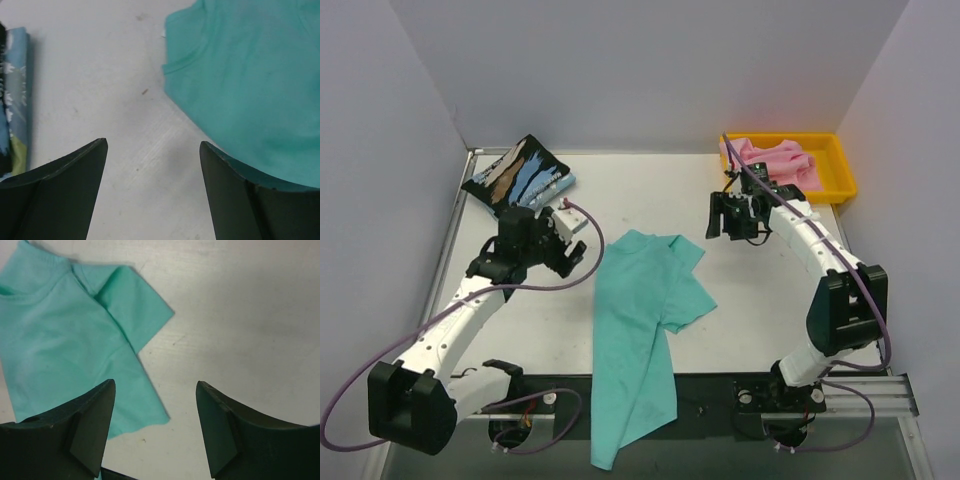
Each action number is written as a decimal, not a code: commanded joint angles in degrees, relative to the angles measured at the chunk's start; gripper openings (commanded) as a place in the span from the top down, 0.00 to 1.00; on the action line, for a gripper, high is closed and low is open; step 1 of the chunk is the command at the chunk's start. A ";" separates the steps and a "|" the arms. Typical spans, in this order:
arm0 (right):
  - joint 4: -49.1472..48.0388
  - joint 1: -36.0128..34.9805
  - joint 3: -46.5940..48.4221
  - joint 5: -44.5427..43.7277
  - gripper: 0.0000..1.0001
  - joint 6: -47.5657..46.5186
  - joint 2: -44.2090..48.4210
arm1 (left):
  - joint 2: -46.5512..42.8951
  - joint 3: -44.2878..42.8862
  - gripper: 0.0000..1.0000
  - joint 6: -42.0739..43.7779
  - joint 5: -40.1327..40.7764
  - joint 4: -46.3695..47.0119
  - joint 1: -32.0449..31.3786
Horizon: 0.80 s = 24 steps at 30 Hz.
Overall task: Fold and stack the t-shirts
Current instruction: Move the tshirt to the center of the board, then flatten out the tshirt
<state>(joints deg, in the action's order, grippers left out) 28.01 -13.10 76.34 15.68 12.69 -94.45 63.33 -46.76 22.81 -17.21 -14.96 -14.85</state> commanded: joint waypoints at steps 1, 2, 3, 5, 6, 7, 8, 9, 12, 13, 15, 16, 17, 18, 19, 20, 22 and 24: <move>3.90 -1.74 -6.97 2.33 0.39 -5.04 4.90 | -3.12 -3.34 0.16 6.54 -8.44 -13.42 -4.74; 3.55 -2.27 -7.95 3.12 0.37 -5.48 3.42 | -3.13 -2.55 0.16 7.42 -9.06 -15.52 -6.49; 2.32 -3.58 -9.35 3.04 0.36 -5.57 2.70 | -3.47 -2.20 0.17 10.04 -9.76 -16.41 -7.38; 1.00 -5.69 -9.63 1.46 0.36 -5.48 -0.37 | -4.09 0.08 0.18 14.78 -9.86 -18.52 -10.36; 0.65 -7.36 -9.28 0.33 0.36 -5.65 -2.64 | -4.44 1.22 0.17 16.90 -9.60 -20.35 -12.37; 0.29 -8.16 -9.01 -0.56 0.34 -5.74 -3.80 | -4.70 1.84 0.17 20.49 -8.38 -21.15 -13.44; 0.12 -10.34 -8.40 -2.57 0.34 -6.01 -5.46 | -4.88 2.98 0.17 22.18 -7.58 -22.73 -15.02; -0.67 -11.41 -8.22 -4.07 0.34 -6.36 -6.35 | -5.32 3.60 0.17 25.93 -6.18 -23.70 -16.08; -1.64 -17.55 -7.87 -11.79 0.34 -8.20 -9.59 | -6.20 7.02 0.14 31.50 -3.53 -24.77 -19.85; -1.56 -18.44 -7.96 -12.60 0.34 -7.94 -10.30 | -6.38 7.65 0.13 32.81 -2.92 -24.33 -20.47; -1.47 -19.07 -8.48 -13.75 0.37 -5.85 -11.89 | -6.29 9.49 0.12 33.88 -2.91 -20.57 -21.97; -1.38 -18.72 -9.27 -14.10 0.43 -5.05 -12.85 | -6.20 10.63 0.12 34.84 -2.83 -19.50 -23.19; -1.20 -18.54 -9.62 -13.67 0.61 -3.74 -13.03 | -5.59 11.68 0.12 35.72 -2.65 -17.06 -24.77; -1.12 -17.75 -10.41 -13.40 0.70 -3.29 -12.95 | -5.24 12.22 0.11 37.29 -2.30 -15.81 -25.48; -1.03 -17.40 -10.77 -11.92 0.87 -2.41 -11.90 | -4.45 13.00 0.11 38.44 -1.34 -13.19 -27.58; -0.85 -16.61 -11.38 -10.69 0.92 -2.23 -10.94 | -3.83 13.53 0.11 40.89 -0.55 -11.95 -28.73; -0.68 -15.38 -11.82 -7.52 1.00 -1.70 -7.51 | -1.90 14.50 0.10 44.67 -1.15 -7.99 -30.32; 0.20 -13.45 -11.65 -5.06 1.00 -0.56 -3.56 | 2.04 14.33 0.10 48.36 -4.56 -5.52 -30.59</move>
<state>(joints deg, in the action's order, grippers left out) 24.71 -29.67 65.69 7.35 9.63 -104.95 60.75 -32.53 60.82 -18.55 -29.71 -44.18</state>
